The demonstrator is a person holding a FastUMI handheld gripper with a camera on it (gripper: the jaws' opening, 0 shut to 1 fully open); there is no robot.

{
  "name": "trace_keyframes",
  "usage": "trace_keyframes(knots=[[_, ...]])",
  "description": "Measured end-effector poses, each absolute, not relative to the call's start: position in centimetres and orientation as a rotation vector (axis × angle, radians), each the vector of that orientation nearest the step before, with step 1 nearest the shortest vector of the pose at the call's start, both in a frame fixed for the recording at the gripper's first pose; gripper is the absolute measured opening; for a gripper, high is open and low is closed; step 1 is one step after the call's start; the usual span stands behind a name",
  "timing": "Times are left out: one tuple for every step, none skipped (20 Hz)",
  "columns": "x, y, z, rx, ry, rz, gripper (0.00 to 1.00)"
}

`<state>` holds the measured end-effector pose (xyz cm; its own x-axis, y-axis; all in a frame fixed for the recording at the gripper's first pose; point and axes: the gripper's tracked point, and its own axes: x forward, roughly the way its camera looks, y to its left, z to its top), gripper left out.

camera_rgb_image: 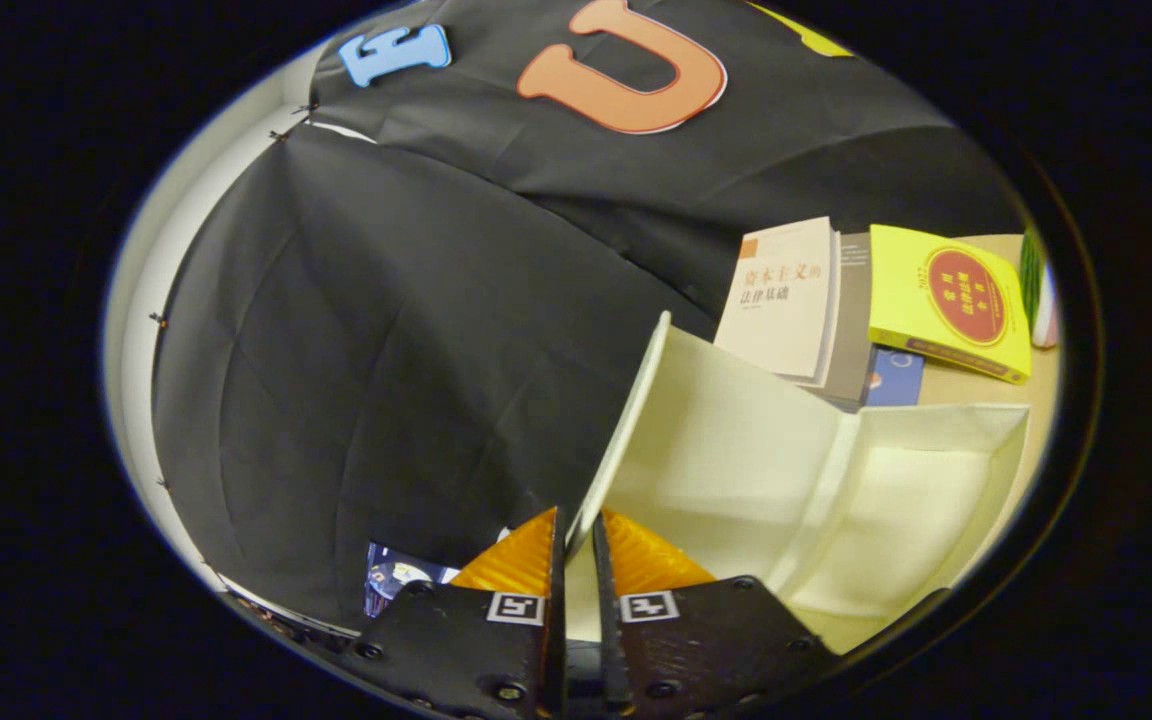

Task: Open the storage box then place both shoes into the box .Put the left shoe in first, then the right shoe, with the right side of both shoes facing outward in a uniform manner.

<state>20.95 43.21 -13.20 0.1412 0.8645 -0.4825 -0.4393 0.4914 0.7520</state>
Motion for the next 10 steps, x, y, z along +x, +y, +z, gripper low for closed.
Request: trace_keyframes(knots=[[21.3, 43.6, -13.7, 0.485, 1.057, 0.975, 0.35], [21.4, 44.4, -14.5, 0.472, 1.064, 0.955, 0.47], [21.6, 44.2, -14.9, 0.463, 1.071, 0.932, 0.59], [21.8, 44.5, -15.6, 0.456, 1.080, 0.910, 0.72], [21.7, 44.0, -15.9, 0.453, 1.093, 0.893, 0.84], [22.0, 43.7, -16.5, 0.451, 1.100, 0.868, 0.96], [22.3, 43.1, -17.0, 0.450, 1.101, 0.844, 0.96], [22.5, 42.1, -17.1, 0.456, 1.103, 0.829, 0.96], [22.5, 41.0, -17.2, 0.465, 1.107, 0.821, 0.96], [22.5, 39.7, -17.3, 0.469, 1.108, 0.817, 0.96]])
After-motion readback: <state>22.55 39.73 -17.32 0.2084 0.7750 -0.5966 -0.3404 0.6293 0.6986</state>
